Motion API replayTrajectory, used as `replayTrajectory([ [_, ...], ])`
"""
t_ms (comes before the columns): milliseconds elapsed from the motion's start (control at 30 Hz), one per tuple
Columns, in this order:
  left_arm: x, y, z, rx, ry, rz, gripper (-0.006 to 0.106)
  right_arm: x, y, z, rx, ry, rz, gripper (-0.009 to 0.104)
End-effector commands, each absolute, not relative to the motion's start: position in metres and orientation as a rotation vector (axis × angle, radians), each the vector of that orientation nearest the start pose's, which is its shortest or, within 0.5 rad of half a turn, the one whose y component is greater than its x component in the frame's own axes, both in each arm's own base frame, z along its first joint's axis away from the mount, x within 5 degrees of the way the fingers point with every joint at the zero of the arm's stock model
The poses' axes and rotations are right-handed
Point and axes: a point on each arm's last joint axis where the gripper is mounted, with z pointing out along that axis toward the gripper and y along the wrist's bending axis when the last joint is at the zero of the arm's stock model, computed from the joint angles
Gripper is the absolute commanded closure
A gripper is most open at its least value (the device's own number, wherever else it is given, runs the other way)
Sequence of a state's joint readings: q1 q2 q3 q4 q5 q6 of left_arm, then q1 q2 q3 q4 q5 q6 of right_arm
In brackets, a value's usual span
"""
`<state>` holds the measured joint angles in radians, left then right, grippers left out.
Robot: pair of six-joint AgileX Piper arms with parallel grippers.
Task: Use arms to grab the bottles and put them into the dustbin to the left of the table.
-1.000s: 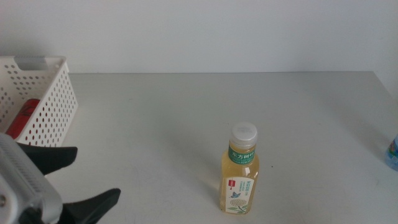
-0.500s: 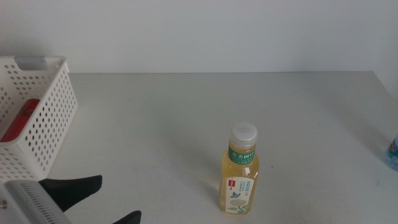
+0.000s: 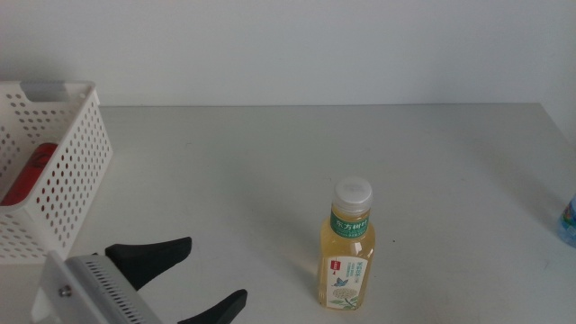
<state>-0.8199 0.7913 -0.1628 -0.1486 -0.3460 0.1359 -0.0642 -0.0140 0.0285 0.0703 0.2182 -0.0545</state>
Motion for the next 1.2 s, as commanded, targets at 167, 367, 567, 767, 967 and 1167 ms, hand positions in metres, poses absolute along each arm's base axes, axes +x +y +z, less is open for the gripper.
replayTrajectory([
  [167, 0.117, -0.133, 0.227, 0.672, 1.505, -0.696, 0.009, 0.054, -0.003, 0.196, 0.045, 1.604, -0.048, 0.025],
  [367, 0.126, -0.150, 0.213, 0.710, 1.499, -0.750, 0.009, 0.054, -0.003, 0.196, 0.045, 1.604, -0.048, 0.025],
  [567, 0.136, -0.164, 0.211, 0.750, 1.508, -0.753, 0.009, 0.054, -0.003, 0.196, 0.045, 1.604, -0.048, 0.025],
  [767, 0.147, -0.166, 0.211, 0.807, 1.496, -0.766, 0.009, 0.054, -0.003, 0.196, 0.045, 1.604, -0.048, 0.025],
  [967, 0.171, -0.163, 0.208, 0.858, 1.524, -0.806, 0.009, 0.054, -0.003, 0.196, 0.045, 1.604, -0.048, 0.025],
  [1167, 0.192, -0.170, 0.201, 0.927, 1.506, -0.884, 0.009, 0.054, -0.003, 0.196, 0.045, 1.604, -0.048, 0.025],
])
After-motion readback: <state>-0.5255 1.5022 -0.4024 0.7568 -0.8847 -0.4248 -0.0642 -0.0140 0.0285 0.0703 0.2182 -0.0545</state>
